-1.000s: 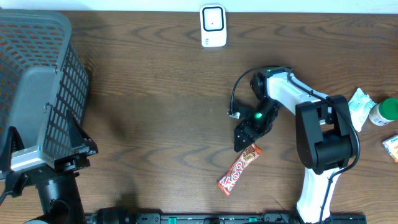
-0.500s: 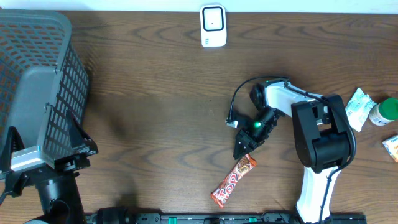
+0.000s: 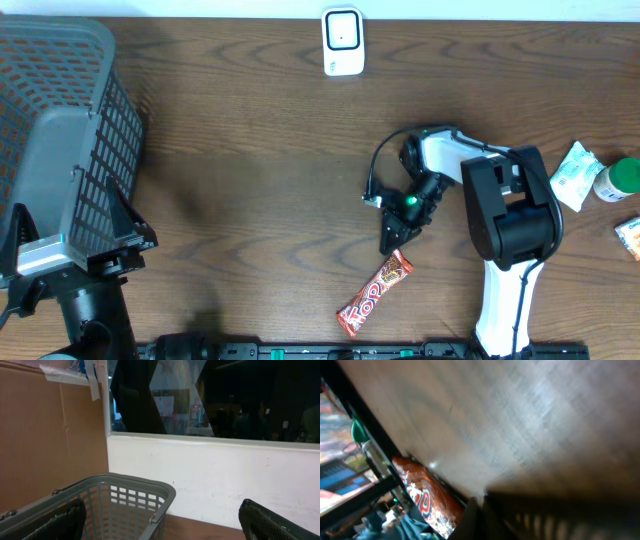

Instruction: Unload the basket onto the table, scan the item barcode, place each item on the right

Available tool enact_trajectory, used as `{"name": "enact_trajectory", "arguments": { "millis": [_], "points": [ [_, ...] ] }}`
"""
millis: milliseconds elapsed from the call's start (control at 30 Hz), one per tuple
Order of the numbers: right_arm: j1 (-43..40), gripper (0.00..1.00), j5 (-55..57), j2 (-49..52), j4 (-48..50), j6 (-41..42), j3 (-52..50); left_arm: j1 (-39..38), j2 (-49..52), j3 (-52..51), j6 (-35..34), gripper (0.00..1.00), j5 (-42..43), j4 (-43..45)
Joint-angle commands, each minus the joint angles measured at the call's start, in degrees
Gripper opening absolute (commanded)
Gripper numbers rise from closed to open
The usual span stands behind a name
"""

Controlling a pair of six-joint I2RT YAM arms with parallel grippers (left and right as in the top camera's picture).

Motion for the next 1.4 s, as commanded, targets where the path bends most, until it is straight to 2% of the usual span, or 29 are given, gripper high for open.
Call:
{"name": "enact_trajectory", "arguments": {
  "millis": [0, 200, 333, 433, 467, 533, 567, 633, 667, 700, 867, 967, 1000, 1233, 1367],
  "points": [
    [0.5, 0.99, 6.9, 1.7, -1.5, 0.6, 5.4, 0.3, -0.5, -0.3, -0.5, 0.98, 0.3, 0.2],
    [0.5, 0.99, 7.2, 1.7, -2.0, 11.0, 10.4, 0.3, -0.5, -0.3, -0.5, 0.98, 0.3, 0.2],
    [0.5, 0.99, 2.6, 1.7, -3.8, 11.0, 16.8, 0.3, -0.5, -0.3, -0.5, 0.98, 0.3, 0.2],
    [0.5, 0.99, -4.6, 1.6, -9.0, 8.3, 23.1, 0.3, -0.5, -0.3, -0.5, 0.98, 0.3, 0.2],
    [0.5, 0.93, -6.8, 1.6, -11.4, 6.8, 25.3, 0.3, -0.5, -0.3, -0.5, 0.98, 0.3, 0.2],
    [0.5, 0.72, -9.6, 1.3, -16.3, 4.4, 28.6, 0.3, -0.5, -0.3, -0.5, 0.98, 0.3, 0.2],
    [0.5, 0.54, -10.0, 0.9, -18.6, 3.9, 29.7, 0.3, -0.5, -0.3, -0.5, 0.98, 0.3, 0.2],
    [0.5, 0.06, -10.0, -0.2, -21.4, 4.0, 30.1, 0.3, -0.5, -0.3, -0.5, 0.98, 0.3, 0.2],
    [0.5, 0.01, -9.9, -0.7, -23.1, 4.0, 30.1, 0.3, -0.5, -0.3, -0.5, 0.98, 0.3, 0.2],
    [0.5, 0.01, -9.5, -1.3, -24.7, 4.3, 30.1, 0.3, -0.5, -0.3, -0.5, 0.98, 0.3, 0.2],
    [2.4, 0.01, -1.8, -4.8, -24.2, 16.3, 26.6, 0.3, -0.5, -0.3, -0.5, 0.98, 0.3, 0.2],
    [5.4, 0.02, 5.8, -8.0, -21.6, 26.9, 23.0, 0.3, -0.5, -0.3, -0.5, 0.98, 0.3, 0.2],
    [7.6, 0.02, 10.7, -10.6, -19.6, 33.3, 20.0, 0.3, -0.5, -0.3, -0.5, 0.98, 0.3, 0.2],
    [16.9, 0.01, 13.7, -25.6, -8.2, 47.5, 0.5, 0.3, -0.5, -0.3, -0.5, 0.98, 0.3, 0.2],
    [20.2, 0.01, 14.8, -37.4, 0.6, 56.4, -16.1, 0.3, -0.5, -0.3, -0.5, 0.98, 0.3, 0.2]
  ]
}}
